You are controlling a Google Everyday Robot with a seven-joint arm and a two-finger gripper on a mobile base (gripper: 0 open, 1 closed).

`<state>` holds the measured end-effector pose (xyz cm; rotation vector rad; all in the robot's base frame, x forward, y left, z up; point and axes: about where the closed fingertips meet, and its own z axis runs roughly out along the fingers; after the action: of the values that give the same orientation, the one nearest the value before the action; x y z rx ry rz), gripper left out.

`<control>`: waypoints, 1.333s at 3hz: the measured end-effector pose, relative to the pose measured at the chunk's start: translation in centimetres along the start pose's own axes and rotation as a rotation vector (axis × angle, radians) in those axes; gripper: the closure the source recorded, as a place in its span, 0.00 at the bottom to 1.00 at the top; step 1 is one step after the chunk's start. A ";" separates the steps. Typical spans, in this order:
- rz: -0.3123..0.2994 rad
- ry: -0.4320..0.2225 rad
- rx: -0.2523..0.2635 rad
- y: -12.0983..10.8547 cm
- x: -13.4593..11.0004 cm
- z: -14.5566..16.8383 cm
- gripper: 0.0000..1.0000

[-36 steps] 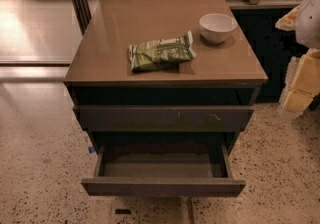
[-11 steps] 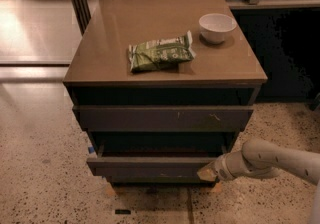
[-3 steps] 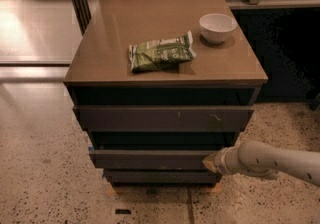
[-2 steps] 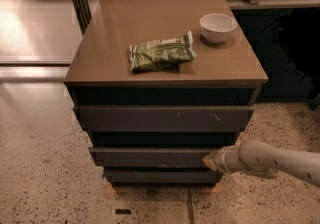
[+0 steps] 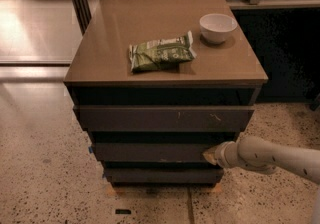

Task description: Close middle drawer

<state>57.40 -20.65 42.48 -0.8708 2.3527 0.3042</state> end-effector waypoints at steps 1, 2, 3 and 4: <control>-0.017 -0.006 0.011 -0.5 -0.8 0.2 1.00; -0.004 0.010 0.005 -1.0 0.1 -0.3 1.00; 0.068 0.082 -0.103 1.0 3.6 -2.7 1.00; 0.066 0.099 -0.148 2.4 4.1 -2.6 0.81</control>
Offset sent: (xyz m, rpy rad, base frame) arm -0.0712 -0.0089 -0.0106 0.0817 0.2879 0.1506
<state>52.17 -21.96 42.09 -0.8968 2.4789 0.4777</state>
